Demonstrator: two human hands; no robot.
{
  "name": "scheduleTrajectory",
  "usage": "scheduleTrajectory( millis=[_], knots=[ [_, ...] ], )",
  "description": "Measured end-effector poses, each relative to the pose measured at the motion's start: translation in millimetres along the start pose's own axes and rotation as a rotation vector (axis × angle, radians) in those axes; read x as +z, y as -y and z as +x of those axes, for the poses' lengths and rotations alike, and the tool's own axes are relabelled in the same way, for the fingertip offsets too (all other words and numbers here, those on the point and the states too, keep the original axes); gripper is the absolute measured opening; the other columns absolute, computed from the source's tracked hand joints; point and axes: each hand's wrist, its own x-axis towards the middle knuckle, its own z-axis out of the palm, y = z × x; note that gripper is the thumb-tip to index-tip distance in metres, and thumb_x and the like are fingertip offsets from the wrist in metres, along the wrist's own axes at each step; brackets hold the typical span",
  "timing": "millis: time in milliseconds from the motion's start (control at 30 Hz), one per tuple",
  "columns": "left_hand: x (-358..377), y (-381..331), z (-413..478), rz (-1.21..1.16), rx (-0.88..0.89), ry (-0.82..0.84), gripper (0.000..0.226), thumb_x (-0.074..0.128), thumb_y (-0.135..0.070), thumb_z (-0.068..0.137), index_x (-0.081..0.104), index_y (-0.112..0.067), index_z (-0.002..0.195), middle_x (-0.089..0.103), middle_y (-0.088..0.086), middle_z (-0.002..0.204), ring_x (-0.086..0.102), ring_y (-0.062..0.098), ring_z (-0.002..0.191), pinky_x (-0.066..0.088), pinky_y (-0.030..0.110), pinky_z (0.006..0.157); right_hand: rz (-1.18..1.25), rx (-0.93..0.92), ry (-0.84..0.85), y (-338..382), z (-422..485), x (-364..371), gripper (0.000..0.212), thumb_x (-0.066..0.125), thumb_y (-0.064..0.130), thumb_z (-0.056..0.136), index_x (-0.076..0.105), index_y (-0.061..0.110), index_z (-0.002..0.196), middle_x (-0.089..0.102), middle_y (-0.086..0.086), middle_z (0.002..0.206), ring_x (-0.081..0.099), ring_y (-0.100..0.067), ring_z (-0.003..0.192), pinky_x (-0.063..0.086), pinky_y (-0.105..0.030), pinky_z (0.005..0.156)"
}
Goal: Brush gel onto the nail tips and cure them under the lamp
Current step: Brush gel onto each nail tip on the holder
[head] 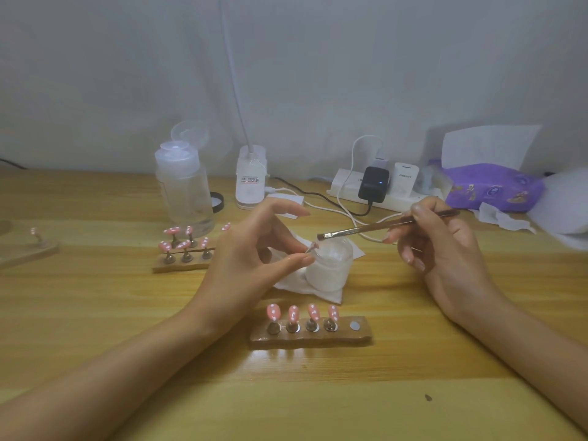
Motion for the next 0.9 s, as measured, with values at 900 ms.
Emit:
scheduleTrajectory(
  millis=[900],
  knots=[
    [1.5,-6.1,-1.1,0.064,0.04,-0.014,0.04,0.078,-0.012,0.081,0.061,-0.024,0.115,0.07,-0.008,0.079,0.069,0.014,0.087,0.04,0.022,0.056,-0.004,0.015,0.035,-1.3,0.3,0.7,0.018,0.053,0.031,0.09,0.052,0.018,0.077,0.071,-0.008,0.067,0.047,-0.011,0.043,0.032,-0.016,0.039]
  ],
)
